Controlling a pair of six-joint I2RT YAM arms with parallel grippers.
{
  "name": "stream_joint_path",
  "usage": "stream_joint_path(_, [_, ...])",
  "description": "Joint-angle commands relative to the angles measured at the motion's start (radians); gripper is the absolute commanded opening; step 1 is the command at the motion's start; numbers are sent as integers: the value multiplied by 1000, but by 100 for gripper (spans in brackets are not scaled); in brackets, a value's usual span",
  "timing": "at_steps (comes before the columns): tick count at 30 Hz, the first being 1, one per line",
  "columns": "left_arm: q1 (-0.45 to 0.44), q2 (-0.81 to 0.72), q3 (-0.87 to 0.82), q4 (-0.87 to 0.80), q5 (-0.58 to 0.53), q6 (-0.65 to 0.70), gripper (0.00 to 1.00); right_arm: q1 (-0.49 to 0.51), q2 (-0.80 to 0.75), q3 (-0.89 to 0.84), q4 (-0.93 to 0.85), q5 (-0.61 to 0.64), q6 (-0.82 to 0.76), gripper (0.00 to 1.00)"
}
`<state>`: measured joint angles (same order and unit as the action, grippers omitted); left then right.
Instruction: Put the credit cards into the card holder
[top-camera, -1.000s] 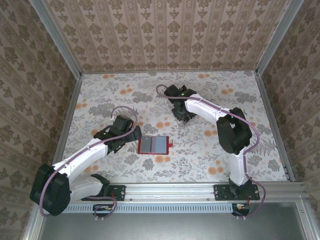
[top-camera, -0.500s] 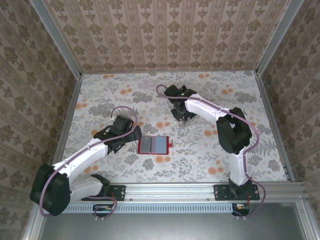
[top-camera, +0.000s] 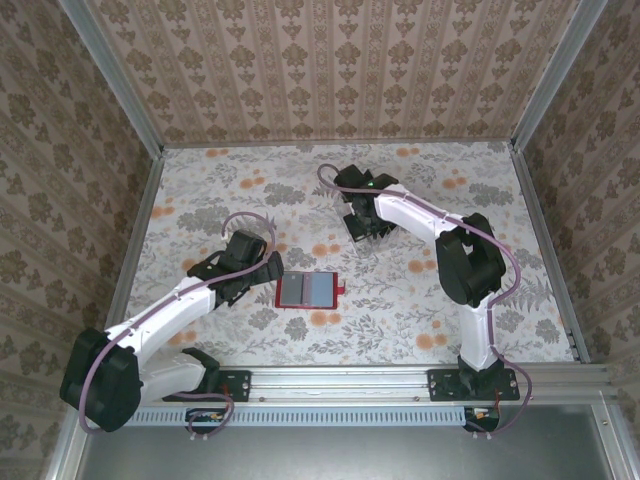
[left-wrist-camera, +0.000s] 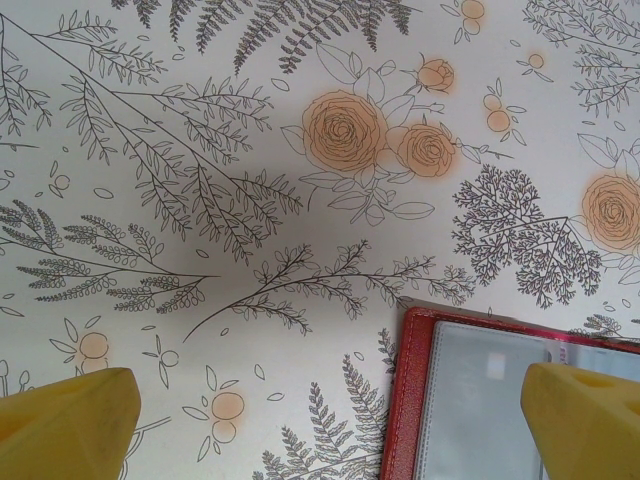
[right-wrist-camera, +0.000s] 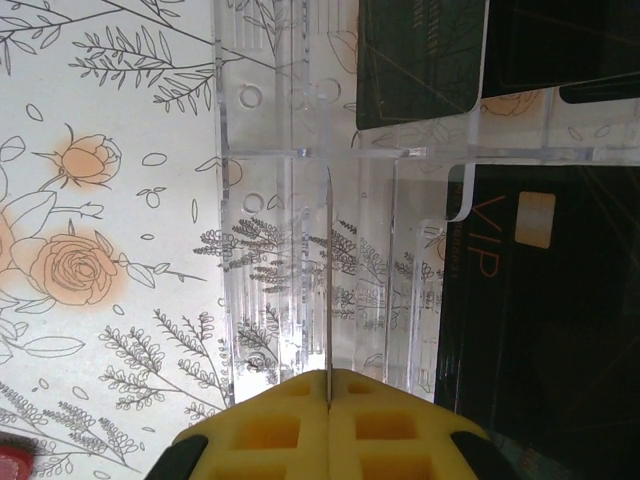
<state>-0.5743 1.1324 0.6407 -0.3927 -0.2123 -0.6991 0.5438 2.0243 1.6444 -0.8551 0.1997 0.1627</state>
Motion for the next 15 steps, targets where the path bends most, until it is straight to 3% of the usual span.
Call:
stream_joint_path(1, [10,10,-4,6,8,5,100,-7,-42,43,-41,-24,2,3])
stream_joint_path(9, [10,38,15,0,16,8,100,-10,-99,72,-48,-68,19,0])
stream_joint_path(15, [10,50,38,-33,4,21,100,0,-220,32,9,-187,86,0])
